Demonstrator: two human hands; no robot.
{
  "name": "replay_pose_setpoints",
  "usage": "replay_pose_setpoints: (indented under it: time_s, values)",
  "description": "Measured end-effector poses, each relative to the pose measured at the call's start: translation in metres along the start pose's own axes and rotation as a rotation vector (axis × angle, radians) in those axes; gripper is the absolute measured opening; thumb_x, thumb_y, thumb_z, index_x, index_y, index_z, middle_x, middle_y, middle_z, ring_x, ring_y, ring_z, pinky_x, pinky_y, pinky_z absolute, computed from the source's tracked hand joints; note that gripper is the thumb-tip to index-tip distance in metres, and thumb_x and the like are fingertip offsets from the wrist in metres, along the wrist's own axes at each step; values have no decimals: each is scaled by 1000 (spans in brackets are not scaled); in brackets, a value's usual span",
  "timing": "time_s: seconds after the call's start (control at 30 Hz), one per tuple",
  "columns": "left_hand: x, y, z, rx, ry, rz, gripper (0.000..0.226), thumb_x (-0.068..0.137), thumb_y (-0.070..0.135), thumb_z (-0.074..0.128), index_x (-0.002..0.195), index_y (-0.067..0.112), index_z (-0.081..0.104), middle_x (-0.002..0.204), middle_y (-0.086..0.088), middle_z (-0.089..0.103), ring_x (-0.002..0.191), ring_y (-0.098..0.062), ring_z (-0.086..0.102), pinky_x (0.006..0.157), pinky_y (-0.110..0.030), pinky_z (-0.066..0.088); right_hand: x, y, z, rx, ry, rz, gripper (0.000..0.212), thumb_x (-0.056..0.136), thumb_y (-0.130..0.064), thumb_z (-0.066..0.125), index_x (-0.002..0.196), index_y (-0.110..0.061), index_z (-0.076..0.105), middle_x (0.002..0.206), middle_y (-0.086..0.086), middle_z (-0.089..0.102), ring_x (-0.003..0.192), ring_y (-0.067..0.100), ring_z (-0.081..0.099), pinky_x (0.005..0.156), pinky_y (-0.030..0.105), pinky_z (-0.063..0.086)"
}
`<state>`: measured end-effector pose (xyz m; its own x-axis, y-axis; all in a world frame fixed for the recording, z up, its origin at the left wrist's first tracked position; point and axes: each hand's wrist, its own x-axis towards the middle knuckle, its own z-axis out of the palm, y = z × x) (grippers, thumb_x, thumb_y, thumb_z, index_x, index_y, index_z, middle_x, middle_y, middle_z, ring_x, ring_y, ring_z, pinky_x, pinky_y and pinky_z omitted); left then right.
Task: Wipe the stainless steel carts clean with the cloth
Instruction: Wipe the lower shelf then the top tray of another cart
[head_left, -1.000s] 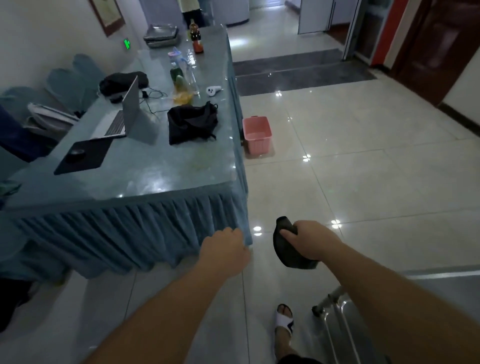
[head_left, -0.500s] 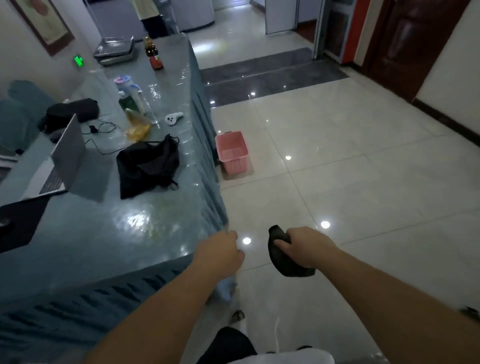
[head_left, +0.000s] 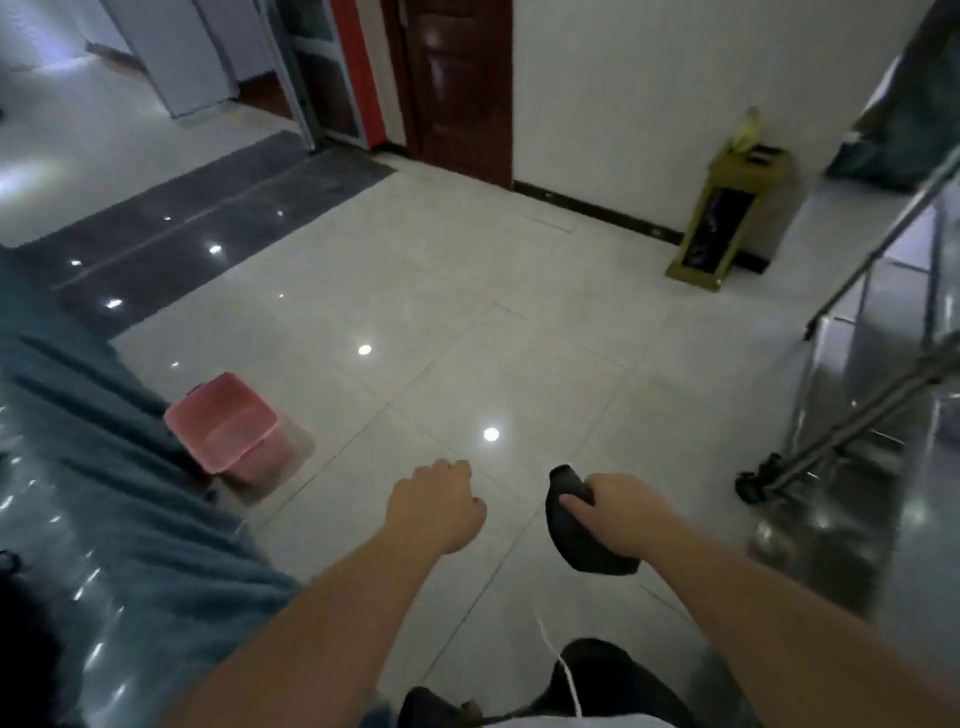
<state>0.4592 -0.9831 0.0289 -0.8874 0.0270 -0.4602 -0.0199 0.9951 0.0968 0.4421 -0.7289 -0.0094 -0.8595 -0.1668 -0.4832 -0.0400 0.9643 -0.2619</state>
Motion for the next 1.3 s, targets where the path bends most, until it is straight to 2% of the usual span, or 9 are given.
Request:
replay_pose_setpoints:
  time_s: [0.1, 0.27, 0.43, 0.6, 0.73, 0.97, 1.03, 1.17, 1.3]
  values:
    - [52, 38, -19, 58, -36, 143, 51, 105, 44, 44, 150, 21, 48, 144, -5, 54, 128, -28, 54, 99, -42, 44, 19, 36, -11, 55, -8, 116, 49, 104, -67, 36, 84, -25, 51, 81, -5, 59, 70, 11, 54, 57, 28, 34]
    - [145, 114, -49, 164, -39, 314, 52, 105, 43, 43, 151, 19, 47, 144, -6, 55, 127, -28, 54, 97, -41, 43, 76, 109, -35, 160, 15, 271, 52, 104, -66, 36, 94, -20, 59, 84, -3, 62, 74, 13, 59, 64, 32, 43]
    - [226, 192, -89, 219, -62, 359, 53, 105, 43, 45, 152, 19, 47, 147, -5, 54, 129, -29, 54, 101, -42, 44, 136, 183, -89, 207, 20, 332, 55, 105, -66, 34, 109, -19, 62, 96, -1, 66, 86, 20, 64, 76, 36, 52]
    - [300, 257, -128, 264, -64, 397, 52, 105, 44, 44, 151, 20, 47, 145, -5, 55, 128, -29, 54, 101, -43, 45, 190, 243, -169, 203, 103, 348, 51, 104, -66, 36, 102, -20, 58, 90, -1, 60, 82, 23, 59, 70, 37, 45]
    - [359, 305, -152, 312, -77, 469, 53, 104, 46, 44, 151, 21, 47, 146, -5, 54, 129, -29, 54, 100, -43, 44, 220, 285, -204, 271, 137, 426, 46, 102, -67, 38, 100, -24, 55, 88, -3, 58, 82, 23, 57, 69, 38, 45]
    - [475, 401, -180, 456, -130, 708, 54, 104, 47, 45, 152, 21, 46, 148, -5, 53, 133, -30, 52, 103, -43, 43, 253, 353, -218, 438, 171, 693, 52, 102, -66, 41, 107, -19, 62, 107, 6, 69, 101, 29, 66, 79, 40, 50]
    - [505, 428, -189, 509, -141, 792, 53, 103, 47, 46, 150, 21, 48, 147, -5, 54, 132, -31, 53, 105, -44, 44, 257, 368, -220, 495, 217, 780, 50, 101, -65, 44, 104, -19, 62, 105, 6, 69, 99, 29, 66, 78, 39, 50]
    - [554, 482, -202, 659, -144, 989, 50, 101, 49, 46, 142, 21, 52, 138, -5, 59, 124, -30, 58, 100, -43, 47, 257, 382, -218, 651, 284, 985, 40, 100, -62, 50, 100, -23, 61, 101, 0, 67, 98, 25, 66, 75, 36, 46]
    - [576, 537, -197, 811, -177, 1150, 51, 102, 51, 45, 144, 22, 51, 140, -6, 57, 125, -30, 57, 102, -44, 47, 251, 386, -210, 768, 305, 1129, 39, 98, -66, 50, 95, -28, 58, 87, -9, 58, 83, 15, 61, 71, 35, 49]
